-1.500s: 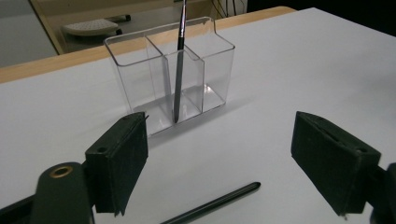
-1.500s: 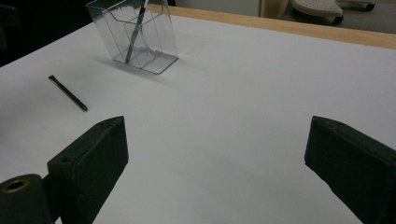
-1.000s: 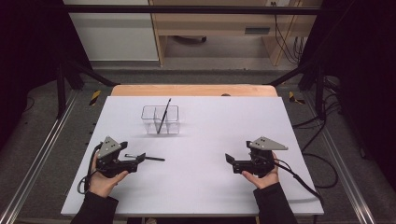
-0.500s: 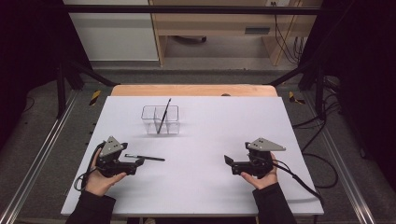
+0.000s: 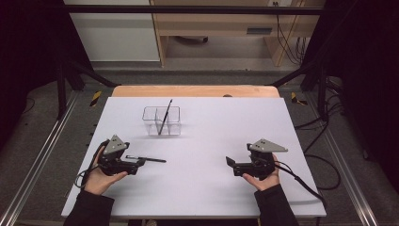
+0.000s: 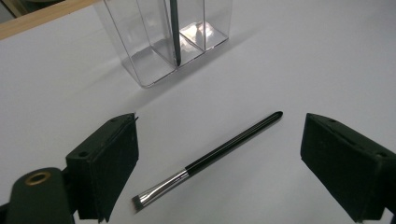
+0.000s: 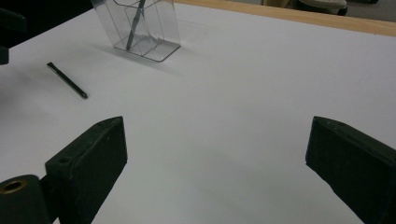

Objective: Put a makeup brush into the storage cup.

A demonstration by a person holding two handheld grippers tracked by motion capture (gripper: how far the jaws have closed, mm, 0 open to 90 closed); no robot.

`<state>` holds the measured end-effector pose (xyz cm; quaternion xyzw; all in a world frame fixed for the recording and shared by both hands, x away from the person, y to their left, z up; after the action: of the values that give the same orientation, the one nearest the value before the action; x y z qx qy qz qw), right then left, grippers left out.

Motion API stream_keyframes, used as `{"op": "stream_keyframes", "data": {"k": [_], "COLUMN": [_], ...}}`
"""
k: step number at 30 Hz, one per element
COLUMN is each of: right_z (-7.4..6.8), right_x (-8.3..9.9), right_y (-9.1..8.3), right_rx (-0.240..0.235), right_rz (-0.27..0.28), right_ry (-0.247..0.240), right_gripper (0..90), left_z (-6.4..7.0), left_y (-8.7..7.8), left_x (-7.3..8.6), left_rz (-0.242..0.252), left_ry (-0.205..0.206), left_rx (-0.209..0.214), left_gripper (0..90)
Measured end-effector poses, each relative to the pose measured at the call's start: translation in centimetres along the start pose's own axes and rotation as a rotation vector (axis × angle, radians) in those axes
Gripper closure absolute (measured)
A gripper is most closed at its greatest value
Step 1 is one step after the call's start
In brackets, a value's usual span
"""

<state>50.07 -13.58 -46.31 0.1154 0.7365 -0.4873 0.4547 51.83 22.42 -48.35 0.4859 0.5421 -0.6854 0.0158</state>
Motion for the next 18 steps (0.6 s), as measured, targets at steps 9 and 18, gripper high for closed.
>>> {"op": "stream_keyframes", "data": {"k": [9, 18], "right_z": [-0.1, -0.1], "right_x": [0.0, 0.0], "right_y": [0.0, 0.0], "right_rx": [-0.005, -0.002], "right_rz": [-0.001, -0.002], "right_ry": [-0.002, -0.005], "right_gripper": [5.8, 5.6], "left_z": [-0.1, 0.0], "left_y": [0.8, 2.5], "left_x": [0.1, 0.2], "left_rz": [-0.028, -0.090], "left_ry": [0.025, 0.076], "left_rx": [-0.003, 0.018], "left_gripper": [12.4, 16.7]}}
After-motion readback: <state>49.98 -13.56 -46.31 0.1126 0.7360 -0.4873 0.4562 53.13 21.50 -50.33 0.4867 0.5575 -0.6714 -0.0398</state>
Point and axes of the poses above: each handheld gripper's, and its own axes: y roughly forward along the jaws, x roughly out of its underside, z roughly to its right, the point moved 9 cm from there along y, roughly forward along the jaws, and after that the axes turned 9 degrees about -z, right-handed, at the moved point
